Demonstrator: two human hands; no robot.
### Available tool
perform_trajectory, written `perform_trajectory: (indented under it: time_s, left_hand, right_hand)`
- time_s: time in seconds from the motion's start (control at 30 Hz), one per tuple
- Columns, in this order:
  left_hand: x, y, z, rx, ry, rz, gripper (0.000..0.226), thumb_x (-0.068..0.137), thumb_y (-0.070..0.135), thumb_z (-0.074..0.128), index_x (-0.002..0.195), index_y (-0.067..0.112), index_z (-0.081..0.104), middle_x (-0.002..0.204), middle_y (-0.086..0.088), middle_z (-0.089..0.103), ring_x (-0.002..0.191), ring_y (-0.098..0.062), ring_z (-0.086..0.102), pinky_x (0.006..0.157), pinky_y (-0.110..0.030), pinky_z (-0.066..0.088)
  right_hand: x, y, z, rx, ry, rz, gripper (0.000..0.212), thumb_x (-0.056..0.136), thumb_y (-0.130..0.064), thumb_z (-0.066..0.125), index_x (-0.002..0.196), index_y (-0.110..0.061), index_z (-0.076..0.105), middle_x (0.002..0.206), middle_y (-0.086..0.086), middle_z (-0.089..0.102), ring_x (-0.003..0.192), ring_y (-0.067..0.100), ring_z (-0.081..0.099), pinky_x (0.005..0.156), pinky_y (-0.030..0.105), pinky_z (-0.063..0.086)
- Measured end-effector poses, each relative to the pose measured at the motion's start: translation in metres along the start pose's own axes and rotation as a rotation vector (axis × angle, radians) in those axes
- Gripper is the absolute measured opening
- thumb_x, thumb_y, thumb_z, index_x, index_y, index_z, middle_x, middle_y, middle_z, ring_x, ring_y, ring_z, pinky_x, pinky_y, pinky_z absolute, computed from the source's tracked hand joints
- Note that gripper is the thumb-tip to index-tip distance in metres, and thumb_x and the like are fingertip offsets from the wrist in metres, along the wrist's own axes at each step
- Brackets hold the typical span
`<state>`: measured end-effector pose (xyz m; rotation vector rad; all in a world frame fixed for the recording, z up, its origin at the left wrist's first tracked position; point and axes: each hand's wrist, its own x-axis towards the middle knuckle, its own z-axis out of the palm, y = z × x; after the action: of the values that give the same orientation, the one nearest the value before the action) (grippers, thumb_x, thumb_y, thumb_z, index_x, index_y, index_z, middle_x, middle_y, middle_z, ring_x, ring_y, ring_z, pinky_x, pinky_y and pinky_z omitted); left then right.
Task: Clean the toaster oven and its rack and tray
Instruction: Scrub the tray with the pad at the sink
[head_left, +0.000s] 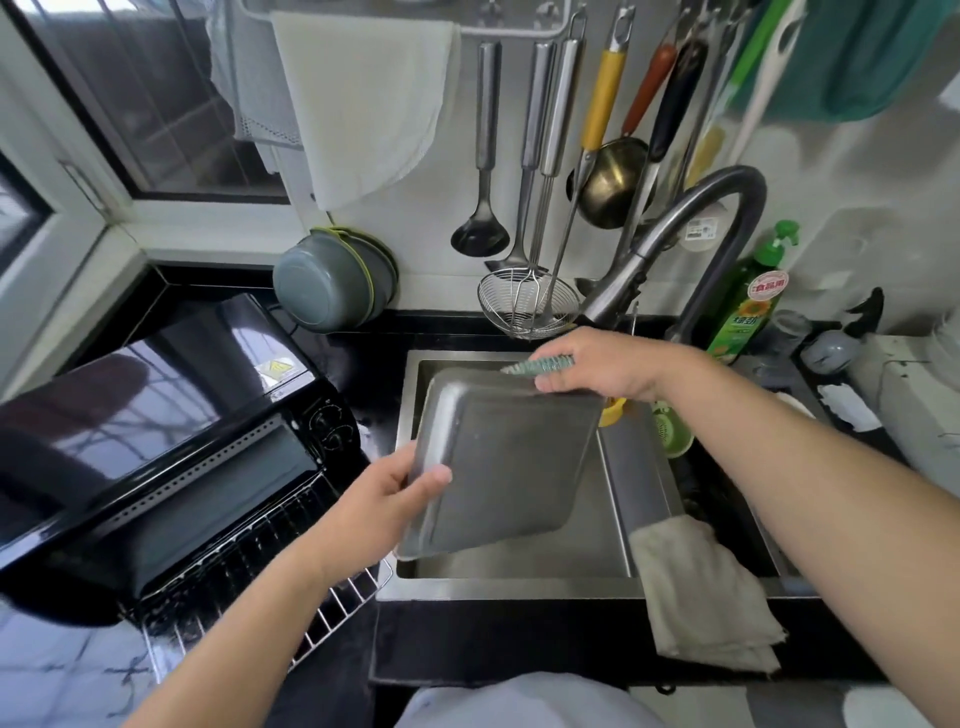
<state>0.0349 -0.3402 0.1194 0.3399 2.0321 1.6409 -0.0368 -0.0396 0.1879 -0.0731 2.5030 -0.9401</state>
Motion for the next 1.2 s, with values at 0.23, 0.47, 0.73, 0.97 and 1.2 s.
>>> perform_trajectory:
  time_s: [0.23, 0.47, 0.73, 0.97, 1.2]
  left_hand:
    - [-0.013, 0.000, 0.022, -0.565, 0.298, -0.128, 0.026, 0.108, 0.027, 0.048, 0.122, 0.009, 0.061, 0.106, -0.013, 0.076, 0.088, -0.024, 0.075, 0.070, -0.036, 0.061]
    - [-0.020, 0.016, 0.036, -0.575, 0.228, -0.058, 0.031, 0.109, 0.017, 0.047, 0.126, 0.028, 0.070, 0.116, -0.011, 0.076, 0.098, -0.024, 0.074, 0.077, -0.035, 0.060]
    - [-0.017, 0.020, 0.037, -0.619, 0.242, 0.017, 0.030, 0.108, 0.013, 0.050, 0.132, 0.019, 0.067, 0.118, -0.018, 0.074, 0.108, -0.034, 0.071, 0.092, -0.043, 0.058]
    - [-0.012, 0.023, 0.037, -0.528, 0.276, 0.053, 0.030, 0.108, 0.009, 0.051, 0.131, 0.019, 0.067, 0.121, -0.014, 0.074, 0.117, -0.032, 0.069, 0.104, -0.052, 0.052]
    - [-0.008, 0.022, 0.038, -0.532, 0.239, 0.042, 0.032, 0.108, 0.006, 0.048, 0.131, 0.018, 0.067, 0.119, -0.016, 0.073, 0.117, -0.034, 0.069, 0.102, -0.052, 0.052]
  right_hand:
    - [-0.004, -0.021, 0.082, 0.064, 0.772, -0.132, 0.028, 0.095, -0.019, 0.061, 0.123, -0.017, 0.063, 0.108, -0.005, 0.061, 0.100, 0.019, 0.059, 0.083, 0.031, 0.046]
    - [-0.008, -0.066, 0.099, -0.295, 0.876, -0.369, 0.031, 0.074, 0.003, 0.067, 0.098, -0.016, 0.067, 0.096, -0.004, 0.064, 0.089, 0.021, 0.053, 0.072, 0.039, 0.048]
    - [-0.026, -0.067, 0.136, -0.452, 0.697, -0.555, 0.039, 0.080, -0.005, 0.054, 0.114, -0.015, 0.072, 0.117, 0.000, 0.065, 0.106, 0.026, 0.054, 0.090, 0.041, 0.047]
    - [-0.041, -0.065, 0.145, -0.475, 0.700, -0.616, 0.030, 0.088, -0.005, 0.059, 0.114, -0.014, 0.071, 0.118, 0.001, 0.064, 0.105, 0.027, 0.056, 0.084, 0.041, 0.049]
    - [-0.028, -0.067, 0.144, -0.402, 0.725, -0.540, 0.029, 0.087, -0.008, 0.056, 0.110, -0.014, 0.072, 0.117, 0.000, 0.065, 0.103, 0.026, 0.056, 0.081, 0.043, 0.049]
